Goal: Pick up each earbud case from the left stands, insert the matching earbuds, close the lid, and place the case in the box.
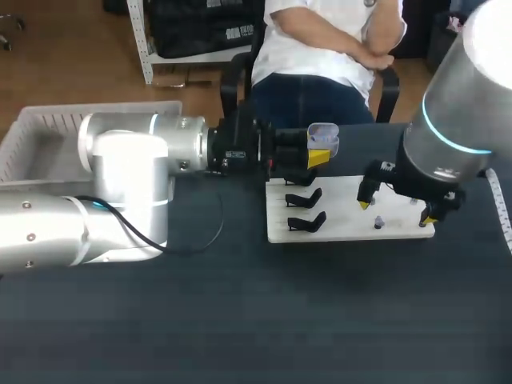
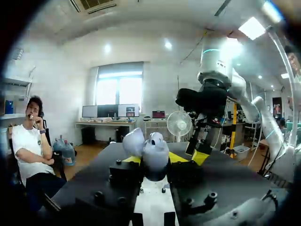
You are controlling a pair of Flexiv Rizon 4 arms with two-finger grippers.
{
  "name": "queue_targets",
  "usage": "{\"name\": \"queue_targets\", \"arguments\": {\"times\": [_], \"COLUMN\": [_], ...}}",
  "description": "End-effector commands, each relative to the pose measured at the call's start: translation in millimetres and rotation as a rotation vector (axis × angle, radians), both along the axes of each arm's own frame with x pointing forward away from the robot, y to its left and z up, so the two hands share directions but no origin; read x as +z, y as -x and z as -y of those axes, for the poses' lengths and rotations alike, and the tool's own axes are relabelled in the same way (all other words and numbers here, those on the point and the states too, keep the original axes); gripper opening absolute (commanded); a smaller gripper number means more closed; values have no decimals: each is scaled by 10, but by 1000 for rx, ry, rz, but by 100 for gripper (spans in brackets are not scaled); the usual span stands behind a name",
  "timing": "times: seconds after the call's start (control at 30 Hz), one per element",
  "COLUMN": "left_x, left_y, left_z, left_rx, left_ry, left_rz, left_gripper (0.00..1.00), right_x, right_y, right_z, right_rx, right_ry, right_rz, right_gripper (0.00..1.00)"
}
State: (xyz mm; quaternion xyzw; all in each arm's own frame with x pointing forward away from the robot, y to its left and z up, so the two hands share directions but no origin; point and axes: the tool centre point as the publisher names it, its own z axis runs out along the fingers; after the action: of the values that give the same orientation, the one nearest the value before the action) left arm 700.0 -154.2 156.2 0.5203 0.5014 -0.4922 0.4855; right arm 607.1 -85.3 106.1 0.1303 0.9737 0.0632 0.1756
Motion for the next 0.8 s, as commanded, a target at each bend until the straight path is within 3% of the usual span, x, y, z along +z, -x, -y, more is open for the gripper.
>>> {"name": "queue_targets", "arguments": {"times": [0.03,0.2,0.3,0.57,0.67,0.8], "left_x": [-6,-6,-6,-6,-6,-6], "left_y": [18,18,18,18,18,18], "left_z": [0,0,0,0,0,0], "left_rx": [7,7,7,7,7,7], "left_ry": [4,4,4,4,4,4], "left_rz": [4,4,4,4,4,4], "left_gripper": [0,0,0,0,0,0], "right_x": [-196,-390,-493,-692,-754,-781], "right_y": [-7,-74,-137,-335,-397,-451], "right_z": [-20,-54,-70,-61,-63,-87], "right_rx": [-16,-51,-65,-113,-119,-123], "right_ry": [5,13,41,59,66,72], "right_rz": [103,123,169,190,183,175], "right_gripper": [100,100,100,99,86,82]}}
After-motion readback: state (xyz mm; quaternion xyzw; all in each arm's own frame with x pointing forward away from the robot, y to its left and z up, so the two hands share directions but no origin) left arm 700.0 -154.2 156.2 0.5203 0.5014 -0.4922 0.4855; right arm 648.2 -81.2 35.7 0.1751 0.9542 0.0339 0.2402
